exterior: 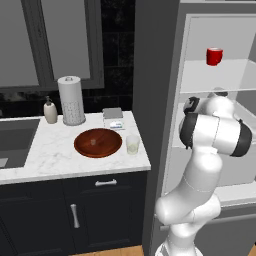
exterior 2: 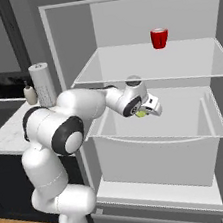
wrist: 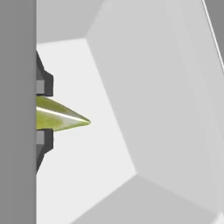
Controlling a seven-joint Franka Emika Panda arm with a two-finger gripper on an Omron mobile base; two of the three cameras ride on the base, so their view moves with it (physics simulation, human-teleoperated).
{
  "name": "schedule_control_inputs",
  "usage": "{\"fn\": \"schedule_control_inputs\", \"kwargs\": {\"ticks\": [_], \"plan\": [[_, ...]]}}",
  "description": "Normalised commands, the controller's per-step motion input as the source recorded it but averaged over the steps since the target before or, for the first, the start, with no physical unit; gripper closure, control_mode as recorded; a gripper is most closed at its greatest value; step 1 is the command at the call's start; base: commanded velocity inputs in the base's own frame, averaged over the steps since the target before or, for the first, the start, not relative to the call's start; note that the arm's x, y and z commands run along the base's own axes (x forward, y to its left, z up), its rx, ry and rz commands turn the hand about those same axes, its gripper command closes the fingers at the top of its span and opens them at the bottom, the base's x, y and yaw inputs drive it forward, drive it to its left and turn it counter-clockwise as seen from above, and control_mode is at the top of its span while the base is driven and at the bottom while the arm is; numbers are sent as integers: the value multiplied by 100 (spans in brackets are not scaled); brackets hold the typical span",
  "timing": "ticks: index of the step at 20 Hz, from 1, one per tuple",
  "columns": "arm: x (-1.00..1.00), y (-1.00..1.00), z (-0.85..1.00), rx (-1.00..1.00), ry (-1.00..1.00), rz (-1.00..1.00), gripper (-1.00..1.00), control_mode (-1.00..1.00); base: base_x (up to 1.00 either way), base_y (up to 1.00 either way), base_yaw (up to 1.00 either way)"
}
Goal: Grab a lemon wedge from the fridge and one ice cube from the ice bowl, and put them in the glass of lemonade.
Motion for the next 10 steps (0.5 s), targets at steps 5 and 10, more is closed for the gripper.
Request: {"fn": "schedule_control_inputs", "kwargs": {"ticks": [5, 10], "plan": [[-22, 0, 3, 0, -7, 0, 100, -100, 0, 0, 0], [-72, 2, 0, -2, -30, 0, 100, -100, 0, 0, 0]]}}
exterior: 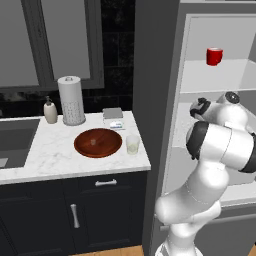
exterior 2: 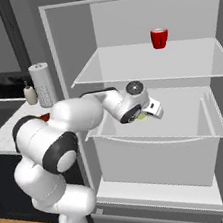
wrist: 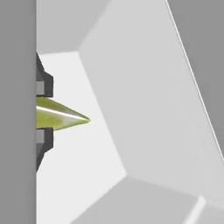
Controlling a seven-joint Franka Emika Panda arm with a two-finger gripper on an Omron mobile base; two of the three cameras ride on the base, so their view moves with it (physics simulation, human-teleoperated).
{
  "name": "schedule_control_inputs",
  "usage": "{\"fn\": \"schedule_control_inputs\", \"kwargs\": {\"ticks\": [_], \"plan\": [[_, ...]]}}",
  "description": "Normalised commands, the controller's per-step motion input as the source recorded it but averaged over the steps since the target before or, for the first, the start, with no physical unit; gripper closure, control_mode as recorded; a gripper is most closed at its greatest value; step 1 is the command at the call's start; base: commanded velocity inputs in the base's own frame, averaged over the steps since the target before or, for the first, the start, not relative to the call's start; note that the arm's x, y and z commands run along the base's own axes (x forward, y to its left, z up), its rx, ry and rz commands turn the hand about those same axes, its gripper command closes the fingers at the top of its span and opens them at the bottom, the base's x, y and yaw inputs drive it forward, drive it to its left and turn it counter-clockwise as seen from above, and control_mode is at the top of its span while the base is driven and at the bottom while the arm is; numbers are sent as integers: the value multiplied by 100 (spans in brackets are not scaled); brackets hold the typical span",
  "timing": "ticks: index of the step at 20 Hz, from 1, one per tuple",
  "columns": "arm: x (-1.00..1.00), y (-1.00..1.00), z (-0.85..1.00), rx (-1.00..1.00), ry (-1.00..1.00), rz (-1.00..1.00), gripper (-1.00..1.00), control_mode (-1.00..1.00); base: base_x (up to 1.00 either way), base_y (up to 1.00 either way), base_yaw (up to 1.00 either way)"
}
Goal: Grab a lemon wedge from the fridge and one ice cube from the ice bowl, and put them in the glass of lemonade.
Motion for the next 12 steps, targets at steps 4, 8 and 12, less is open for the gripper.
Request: {"fn": "schedule_control_inputs", "kwargs": {"ticks": [4, 8, 12], "plan": [[-99, 1, 53, -1, -42, 0, 100, -100, 0, 0, 0], [-100, 0, 100, 6, -12, -2, 100, -100, 0, 0, 0], [-98, 0, 100, 7, 7, 0, 100, -100, 0, 0, 0]]}}
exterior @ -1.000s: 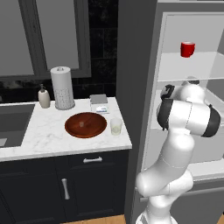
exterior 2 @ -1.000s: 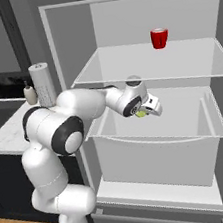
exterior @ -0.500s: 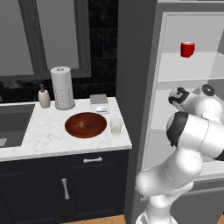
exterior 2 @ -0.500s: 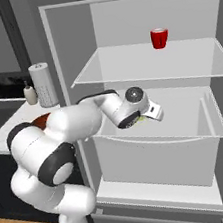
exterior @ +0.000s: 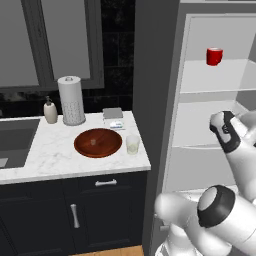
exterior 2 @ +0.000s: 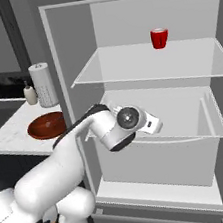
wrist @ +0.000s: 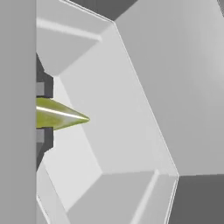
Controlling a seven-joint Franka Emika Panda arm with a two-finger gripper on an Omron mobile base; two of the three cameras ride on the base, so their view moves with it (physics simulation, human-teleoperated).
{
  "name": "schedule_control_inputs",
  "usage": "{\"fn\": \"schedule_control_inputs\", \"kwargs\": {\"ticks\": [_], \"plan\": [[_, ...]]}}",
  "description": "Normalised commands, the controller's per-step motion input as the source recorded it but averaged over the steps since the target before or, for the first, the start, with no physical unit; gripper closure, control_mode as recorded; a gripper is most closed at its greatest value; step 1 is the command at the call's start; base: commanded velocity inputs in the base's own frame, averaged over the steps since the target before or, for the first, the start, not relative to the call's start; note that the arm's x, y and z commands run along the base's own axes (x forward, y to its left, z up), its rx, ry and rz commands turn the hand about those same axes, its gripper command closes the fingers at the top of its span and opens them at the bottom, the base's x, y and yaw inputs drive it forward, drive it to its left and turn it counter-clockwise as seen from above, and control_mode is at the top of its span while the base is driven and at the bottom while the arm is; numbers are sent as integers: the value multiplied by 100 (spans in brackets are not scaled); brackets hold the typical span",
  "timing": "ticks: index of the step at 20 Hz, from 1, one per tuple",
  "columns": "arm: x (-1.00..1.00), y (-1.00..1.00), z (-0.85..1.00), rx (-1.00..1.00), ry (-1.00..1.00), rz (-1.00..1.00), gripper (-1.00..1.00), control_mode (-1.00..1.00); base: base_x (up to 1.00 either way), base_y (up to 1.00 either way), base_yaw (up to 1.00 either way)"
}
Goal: Grab a lemon wedge from the fridge and one ice cube from the ice bowl, and put them in the glass of lemonade.
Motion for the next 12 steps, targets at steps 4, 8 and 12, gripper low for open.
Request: {"fn": "schedule_control_inputs", "kwargs": {"ticks": [4, 8, 12], "plan": [[-98, 0, 100, 7, 22, 0, 100, -100, 0, 0, 0], [-78, 23, 73, 2, 51, 4, 100, -100, 0, 0, 0], [-6, 68, 0, 0, 50, 14, 100, -100, 0, 0, 0]]}}
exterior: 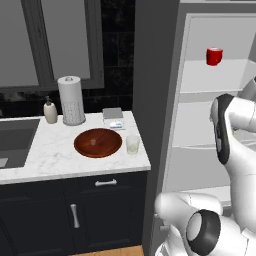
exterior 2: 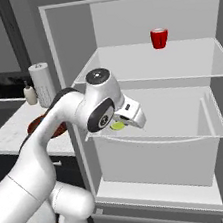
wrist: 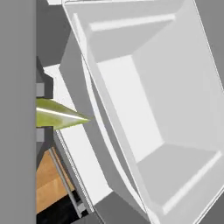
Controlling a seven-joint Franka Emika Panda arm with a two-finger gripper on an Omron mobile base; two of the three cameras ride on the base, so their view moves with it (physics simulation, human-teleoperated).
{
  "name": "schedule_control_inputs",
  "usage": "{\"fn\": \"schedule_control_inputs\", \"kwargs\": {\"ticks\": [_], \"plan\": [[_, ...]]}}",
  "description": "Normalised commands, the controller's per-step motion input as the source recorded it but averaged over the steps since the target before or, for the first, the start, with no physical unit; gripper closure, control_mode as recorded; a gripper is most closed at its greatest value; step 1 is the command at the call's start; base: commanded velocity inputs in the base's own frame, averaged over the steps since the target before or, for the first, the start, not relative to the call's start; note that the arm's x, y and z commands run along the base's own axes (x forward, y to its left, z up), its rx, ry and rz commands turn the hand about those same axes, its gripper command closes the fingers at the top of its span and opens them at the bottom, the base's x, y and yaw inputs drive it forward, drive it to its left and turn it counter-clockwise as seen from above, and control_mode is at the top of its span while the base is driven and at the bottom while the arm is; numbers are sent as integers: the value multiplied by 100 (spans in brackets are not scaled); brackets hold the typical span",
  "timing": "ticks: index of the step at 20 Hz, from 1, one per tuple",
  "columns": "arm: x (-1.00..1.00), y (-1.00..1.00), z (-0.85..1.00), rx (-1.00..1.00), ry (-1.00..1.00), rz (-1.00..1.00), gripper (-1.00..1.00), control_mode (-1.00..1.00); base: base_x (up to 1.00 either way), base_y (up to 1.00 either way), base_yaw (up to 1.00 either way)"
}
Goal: Grab a lemon wedge from the fridge and one ice cube from the ice bowl, and put them in the glass of lemonade.
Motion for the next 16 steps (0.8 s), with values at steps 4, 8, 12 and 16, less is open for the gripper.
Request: {"fn": "schedule_control_inputs", "kwargs": {"ticks": [4, 8, 12, 16], "plan": [[-24, 71, -22, 0, 4, 22, 100, 100, -14, 25, 7], [0, 0, 0, 0, 0, 0, 100, 100, -39, 100, 24], [0, 0, 0, 0, 0, 0, 100, 100, 6, 100, 12], [0, 0, 0, 0, 0, 0, 100, 100, 78, 74, -2]]}}
